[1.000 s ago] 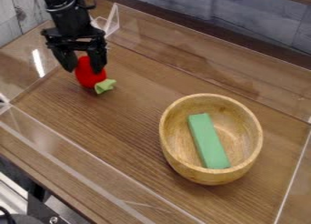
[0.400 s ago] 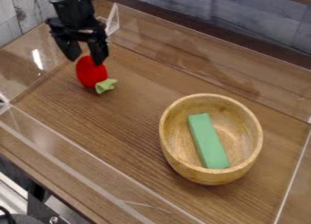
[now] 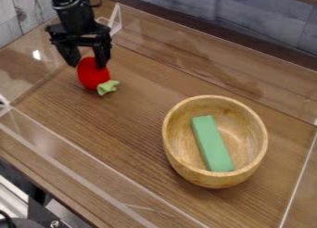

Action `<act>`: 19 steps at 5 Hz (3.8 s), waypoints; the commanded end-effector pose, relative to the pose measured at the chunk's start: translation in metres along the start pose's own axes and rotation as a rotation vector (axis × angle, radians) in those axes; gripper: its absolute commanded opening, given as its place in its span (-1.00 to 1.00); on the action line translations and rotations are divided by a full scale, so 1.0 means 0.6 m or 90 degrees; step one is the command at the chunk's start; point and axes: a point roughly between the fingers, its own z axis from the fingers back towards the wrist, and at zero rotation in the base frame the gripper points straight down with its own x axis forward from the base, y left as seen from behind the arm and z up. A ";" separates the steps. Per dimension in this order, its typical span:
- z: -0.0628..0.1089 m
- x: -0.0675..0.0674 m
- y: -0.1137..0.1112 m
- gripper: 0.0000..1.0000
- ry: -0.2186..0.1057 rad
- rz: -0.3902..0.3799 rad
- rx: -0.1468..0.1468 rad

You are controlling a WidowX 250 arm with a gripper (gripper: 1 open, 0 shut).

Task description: Move the red fruit to the left

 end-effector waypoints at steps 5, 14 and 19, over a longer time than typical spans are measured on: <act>0.078 -0.022 -0.081 1.00 -0.053 -0.165 -0.013; 0.106 -0.114 -0.275 1.00 0.002 -0.382 -0.002; 0.104 -0.114 -0.301 1.00 0.034 -0.391 0.007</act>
